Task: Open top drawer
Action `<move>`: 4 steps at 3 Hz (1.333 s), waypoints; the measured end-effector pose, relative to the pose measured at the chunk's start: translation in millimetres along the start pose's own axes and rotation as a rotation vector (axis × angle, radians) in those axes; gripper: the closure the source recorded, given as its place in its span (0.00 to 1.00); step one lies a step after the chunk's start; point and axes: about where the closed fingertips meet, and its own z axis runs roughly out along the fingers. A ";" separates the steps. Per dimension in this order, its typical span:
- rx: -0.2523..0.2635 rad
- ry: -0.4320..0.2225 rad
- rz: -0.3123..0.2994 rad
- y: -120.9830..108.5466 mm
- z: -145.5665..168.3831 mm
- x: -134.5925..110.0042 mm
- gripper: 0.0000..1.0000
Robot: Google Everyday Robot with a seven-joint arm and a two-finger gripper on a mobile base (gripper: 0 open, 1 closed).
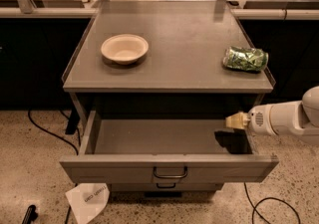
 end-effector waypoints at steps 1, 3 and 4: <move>0.000 0.000 0.000 0.0 0.0 0.0 0.59; 0.000 0.000 0.000 0.1 0.0 0.0 0.12; 0.000 0.000 0.000 0.1 0.0 -0.1 0.00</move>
Offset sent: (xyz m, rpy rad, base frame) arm 0.0000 0.0000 0.0000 0.0000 0.0000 0.0000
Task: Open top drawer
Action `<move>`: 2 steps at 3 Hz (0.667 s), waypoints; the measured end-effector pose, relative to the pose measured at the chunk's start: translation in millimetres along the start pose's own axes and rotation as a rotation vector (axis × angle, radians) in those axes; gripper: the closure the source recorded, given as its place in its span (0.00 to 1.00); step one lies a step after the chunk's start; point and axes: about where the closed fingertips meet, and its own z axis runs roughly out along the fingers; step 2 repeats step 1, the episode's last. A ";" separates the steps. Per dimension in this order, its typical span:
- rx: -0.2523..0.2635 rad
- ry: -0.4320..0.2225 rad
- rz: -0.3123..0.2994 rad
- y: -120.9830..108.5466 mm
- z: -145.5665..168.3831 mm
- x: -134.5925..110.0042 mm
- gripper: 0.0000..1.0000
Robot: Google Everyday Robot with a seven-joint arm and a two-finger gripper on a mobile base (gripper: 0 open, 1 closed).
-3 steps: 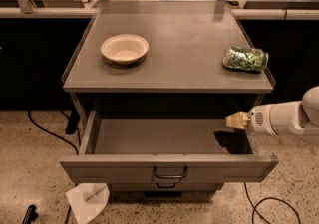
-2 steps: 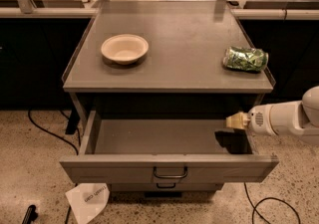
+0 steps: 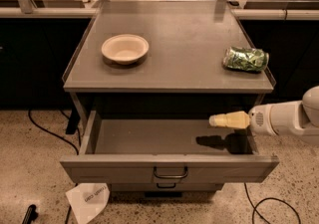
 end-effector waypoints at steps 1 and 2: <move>0.000 0.000 0.000 0.0 0.0 0.0 0.00; 0.000 0.000 0.000 0.0 0.0 0.0 0.00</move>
Offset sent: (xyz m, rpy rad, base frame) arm 0.0000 0.0000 0.0000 0.0000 0.0000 0.0000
